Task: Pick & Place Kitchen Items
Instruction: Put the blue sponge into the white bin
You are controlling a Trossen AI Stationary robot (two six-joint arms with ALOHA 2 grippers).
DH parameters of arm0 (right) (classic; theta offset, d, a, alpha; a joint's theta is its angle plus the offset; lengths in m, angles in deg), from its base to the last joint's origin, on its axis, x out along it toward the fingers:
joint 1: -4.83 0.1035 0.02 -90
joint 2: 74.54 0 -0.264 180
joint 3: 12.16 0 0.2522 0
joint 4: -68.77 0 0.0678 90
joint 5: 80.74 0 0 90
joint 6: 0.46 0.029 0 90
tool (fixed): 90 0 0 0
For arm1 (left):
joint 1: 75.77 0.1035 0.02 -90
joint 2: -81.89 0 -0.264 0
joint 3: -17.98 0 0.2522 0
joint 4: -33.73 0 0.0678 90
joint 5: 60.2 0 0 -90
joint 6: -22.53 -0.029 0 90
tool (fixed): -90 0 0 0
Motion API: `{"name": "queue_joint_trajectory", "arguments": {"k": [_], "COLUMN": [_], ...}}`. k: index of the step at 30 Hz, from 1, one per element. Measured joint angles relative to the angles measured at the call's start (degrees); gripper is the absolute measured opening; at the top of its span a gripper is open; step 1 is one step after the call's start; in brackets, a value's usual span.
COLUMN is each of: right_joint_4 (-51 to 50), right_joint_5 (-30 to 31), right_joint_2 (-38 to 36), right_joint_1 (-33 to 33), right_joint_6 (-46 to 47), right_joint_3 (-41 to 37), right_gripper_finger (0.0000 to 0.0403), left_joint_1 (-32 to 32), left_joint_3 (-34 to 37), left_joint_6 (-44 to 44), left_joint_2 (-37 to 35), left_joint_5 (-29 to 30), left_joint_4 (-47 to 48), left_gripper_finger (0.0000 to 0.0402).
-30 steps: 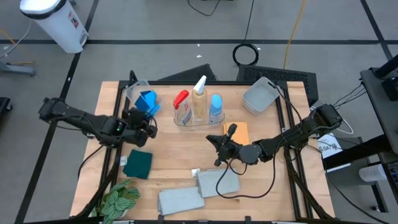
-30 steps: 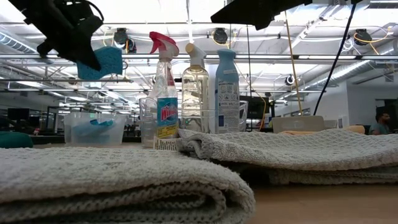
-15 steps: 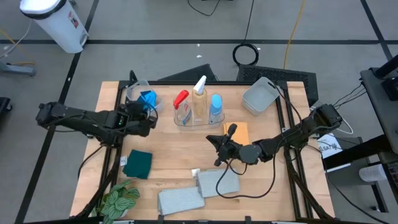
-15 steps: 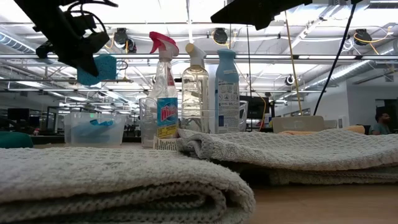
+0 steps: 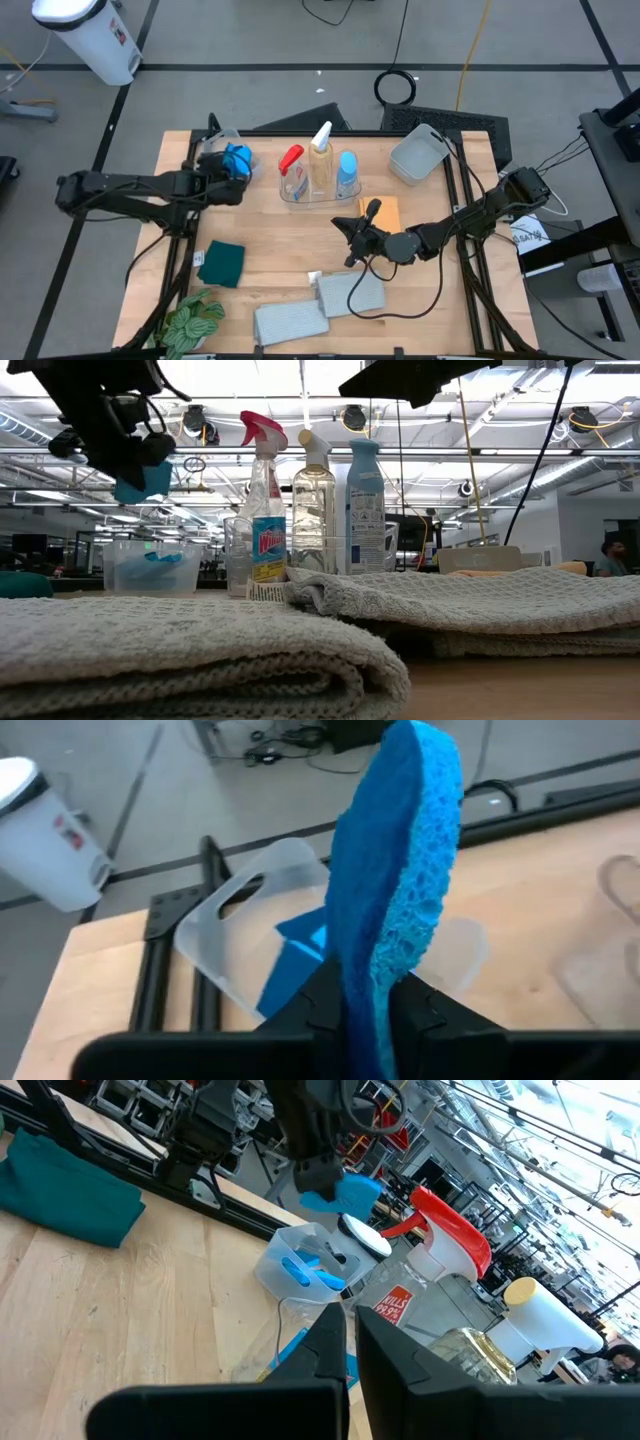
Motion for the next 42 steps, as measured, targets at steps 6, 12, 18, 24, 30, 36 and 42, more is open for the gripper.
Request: {"name": "queue_joint_trajectory", "arguments": {"k": [6,12,18,24,30,36,42], "right_joint_4": [0.0,0.0,0.0,0.0,0.0,0.0,0.0], "right_joint_5": [0.0,0.0,-0.1,-0.1,-0.1,-0.1,-0.1], "right_joint_2": [0.0,0.0,0.0,0.0,0.0,0.0,0.0], "right_joint_1": [0.0,0.0,0.0,0.0,0.0,0.0,0.0], "right_joint_6": [0.0,0.0,0.0,0.0,0.0,0.0,0.0], "right_joint_3": [0.0,0.0,0.0,0.0,0.0,0.0,0.0], "right_gripper_finger": [0.0004,0.0004,0.0004,0.0004,0.0004,0.0004,0.0004], "left_joint_1": [4.0,6.5,8.8,12.6,16.4,20.4,23.5], "left_joint_3": [2.8,5.7,8.4,8.5,8.5,8.5,8.5], "left_joint_6": [1.4,4.3,4.1,-1.8,-8.5,-11.2,-11.8], "left_joint_2": [0.0,0.0,0.0,0.0,0.2,0.1,0.1], "left_joint_5": [0.0,0.0,0.0,0.0,-3.2,-4.6,-6.2], "left_joint_4": [-0.1,-0.5,-4.5,-10.2,-16.6,-17.7,-17.9], "left_gripper_finger": [0.002,0.0021,0.0048,0.0031,0.0021,0.0039,0.0035]}}
